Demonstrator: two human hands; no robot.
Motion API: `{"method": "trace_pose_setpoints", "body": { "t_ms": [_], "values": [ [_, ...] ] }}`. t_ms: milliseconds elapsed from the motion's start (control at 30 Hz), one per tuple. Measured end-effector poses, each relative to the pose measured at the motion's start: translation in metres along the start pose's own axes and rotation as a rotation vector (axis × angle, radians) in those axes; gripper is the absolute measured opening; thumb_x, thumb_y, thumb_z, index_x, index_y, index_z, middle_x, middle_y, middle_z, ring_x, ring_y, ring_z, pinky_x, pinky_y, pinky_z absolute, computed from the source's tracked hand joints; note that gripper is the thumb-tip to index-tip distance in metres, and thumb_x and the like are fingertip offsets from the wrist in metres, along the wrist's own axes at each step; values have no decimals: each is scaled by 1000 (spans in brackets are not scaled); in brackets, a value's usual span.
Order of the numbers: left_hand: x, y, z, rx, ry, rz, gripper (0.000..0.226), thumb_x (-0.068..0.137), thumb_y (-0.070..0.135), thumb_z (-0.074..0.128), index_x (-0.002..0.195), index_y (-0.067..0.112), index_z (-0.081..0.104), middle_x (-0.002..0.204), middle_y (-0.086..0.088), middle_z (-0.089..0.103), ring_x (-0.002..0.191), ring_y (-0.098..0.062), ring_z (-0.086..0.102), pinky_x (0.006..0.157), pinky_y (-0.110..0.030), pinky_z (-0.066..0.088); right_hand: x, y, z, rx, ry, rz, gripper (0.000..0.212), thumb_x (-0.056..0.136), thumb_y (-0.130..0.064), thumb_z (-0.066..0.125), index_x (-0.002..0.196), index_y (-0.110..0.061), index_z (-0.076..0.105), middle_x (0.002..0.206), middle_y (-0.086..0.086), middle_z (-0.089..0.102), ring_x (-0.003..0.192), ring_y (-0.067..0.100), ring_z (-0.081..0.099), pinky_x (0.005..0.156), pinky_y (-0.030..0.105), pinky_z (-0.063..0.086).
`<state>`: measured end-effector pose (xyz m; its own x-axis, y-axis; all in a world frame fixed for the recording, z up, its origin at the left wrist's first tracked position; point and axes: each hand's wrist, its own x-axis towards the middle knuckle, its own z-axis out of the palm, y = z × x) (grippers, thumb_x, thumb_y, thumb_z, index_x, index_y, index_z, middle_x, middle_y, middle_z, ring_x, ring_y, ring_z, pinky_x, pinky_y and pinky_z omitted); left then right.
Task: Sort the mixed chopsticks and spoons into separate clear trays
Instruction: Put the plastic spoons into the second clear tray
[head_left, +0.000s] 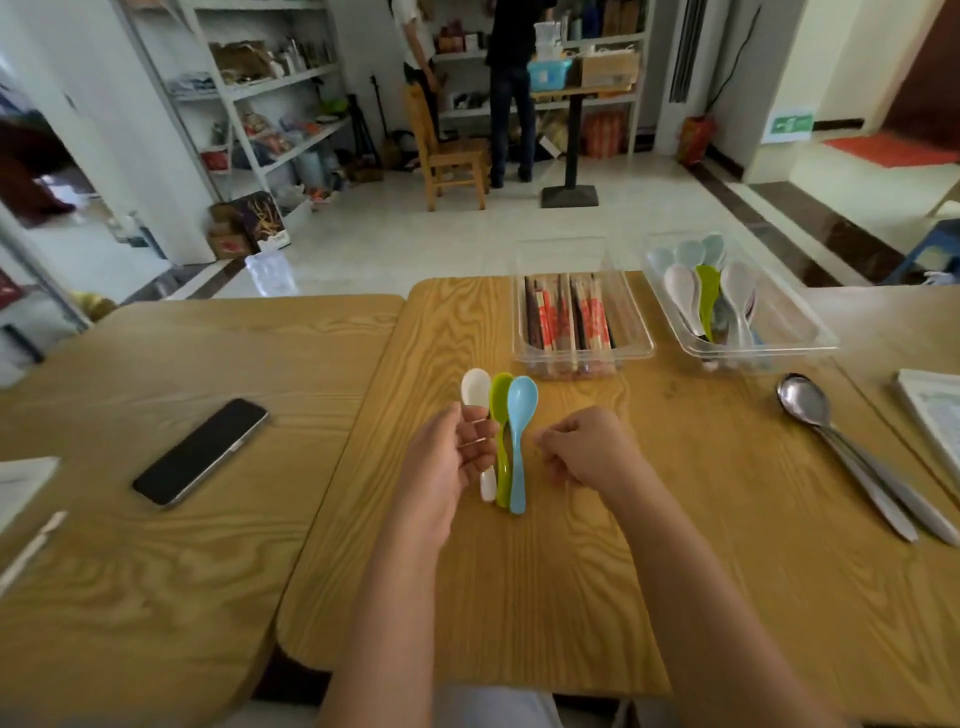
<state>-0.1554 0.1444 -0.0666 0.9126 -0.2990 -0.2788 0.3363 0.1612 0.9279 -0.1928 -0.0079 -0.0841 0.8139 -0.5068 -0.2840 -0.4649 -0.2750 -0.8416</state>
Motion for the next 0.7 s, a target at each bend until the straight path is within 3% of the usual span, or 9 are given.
{"method": "trace_pose_setpoints", "body": {
  "t_ms": [200, 333, 467, 700],
  "values": [
    [2, 0, -11, -10, 5, -4, 34, 106, 27, 36, 95, 10, 64, 84, -8, 72, 72, -16, 63, 67, -27, 50, 7, -5, 21, -137, 28, 22, 27, 87, -27, 69, 82, -1, 72, 74, 15, 73, 59, 20, 63, 65, 37, 58],
    [4, -2, -11, 0, -2, -11, 35, 106, 28, 37, 96, 10, 65, 86, -9, 72, 74, -16, 64, 67, -27, 51, 13, -9, 27, -268, 67, 28, 29, 85, -34, 70, 86, -5, 67, 78, 10, 70, 67, 22, 66, 59, 31, 53],
    [6, -1, -10, -4, 0, -26, 35, 106, 27, 37, 97, 9, 65, 85, -9, 72, 72, -15, 64, 66, -27, 51, 16, -14, 34, -369, 107, -3, 22, 86, -24, 69, 74, -11, 56, 74, 6, 64, 73, 24, 68, 55, 29, 50],
    [4, -4, -12, 3, -8, -33, 36, 106, 28, 37, 98, 7, 66, 86, -10, 72, 73, -16, 65, 67, -28, 52, 16, -18, 35, -414, 122, -2, 21, 87, -18, 66, 73, -13, 50, 77, 6, 64, 74, 24, 68, 59, 32, 53]
  ]
}}
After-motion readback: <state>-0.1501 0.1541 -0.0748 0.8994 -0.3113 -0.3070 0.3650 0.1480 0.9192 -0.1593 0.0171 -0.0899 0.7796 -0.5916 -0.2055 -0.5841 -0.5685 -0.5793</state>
